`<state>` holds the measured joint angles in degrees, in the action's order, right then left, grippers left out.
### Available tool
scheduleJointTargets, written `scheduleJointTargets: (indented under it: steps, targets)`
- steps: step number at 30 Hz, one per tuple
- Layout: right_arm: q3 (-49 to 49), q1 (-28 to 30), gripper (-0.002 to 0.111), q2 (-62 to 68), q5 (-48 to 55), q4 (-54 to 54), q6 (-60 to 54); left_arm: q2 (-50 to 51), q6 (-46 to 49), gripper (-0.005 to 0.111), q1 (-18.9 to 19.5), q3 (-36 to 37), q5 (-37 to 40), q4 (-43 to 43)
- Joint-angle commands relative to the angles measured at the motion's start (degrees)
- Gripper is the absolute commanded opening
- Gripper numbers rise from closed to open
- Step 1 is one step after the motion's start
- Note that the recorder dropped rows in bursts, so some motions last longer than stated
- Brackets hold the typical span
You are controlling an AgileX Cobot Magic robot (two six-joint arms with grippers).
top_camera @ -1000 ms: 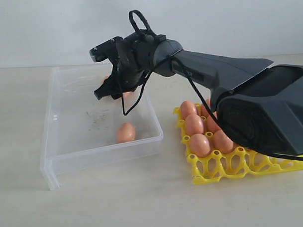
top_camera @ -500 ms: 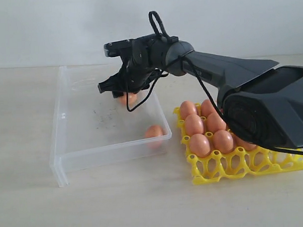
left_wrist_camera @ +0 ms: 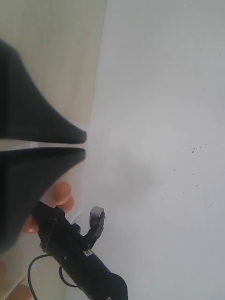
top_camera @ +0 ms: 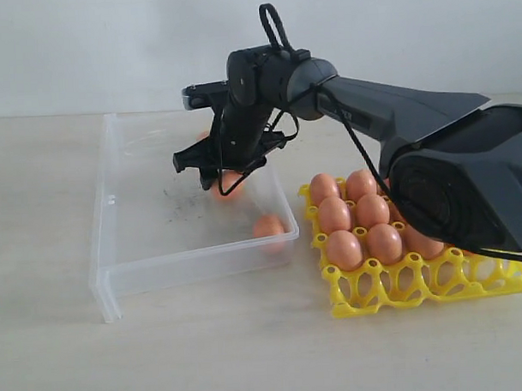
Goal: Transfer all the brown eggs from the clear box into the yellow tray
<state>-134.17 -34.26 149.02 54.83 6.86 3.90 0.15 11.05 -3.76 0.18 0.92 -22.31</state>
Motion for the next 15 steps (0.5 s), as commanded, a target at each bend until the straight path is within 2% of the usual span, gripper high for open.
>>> scheduleJointTargets:
  steps: [1,9,12,15]
  targets:
    - [0.16,-0.16,0.051,-3.04,5.69,-4.34,-2.75,-0.15,-0.42,0.004,-0.28,-0.18,-0.92,-0.61]
    - [0.16,-0.89,0.051,-4.48,13.51,-5.66,3.05,-0.15,-0.42,0.004,-0.28,-0.18,-0.92,-0.61]
    - [0.16,-1.15,0.051,-4.70,15.14,-6.86,2.79,-0.15,-0.42,0.004,-0.28,-0.18,-0.92,-0.61]
    - [0.16,-1.96,0.051,-5.37,15.14,-7.97,-2.08,-0.15,-0.42,0.004,-0.28,-0.18,-0.92,-0.61]
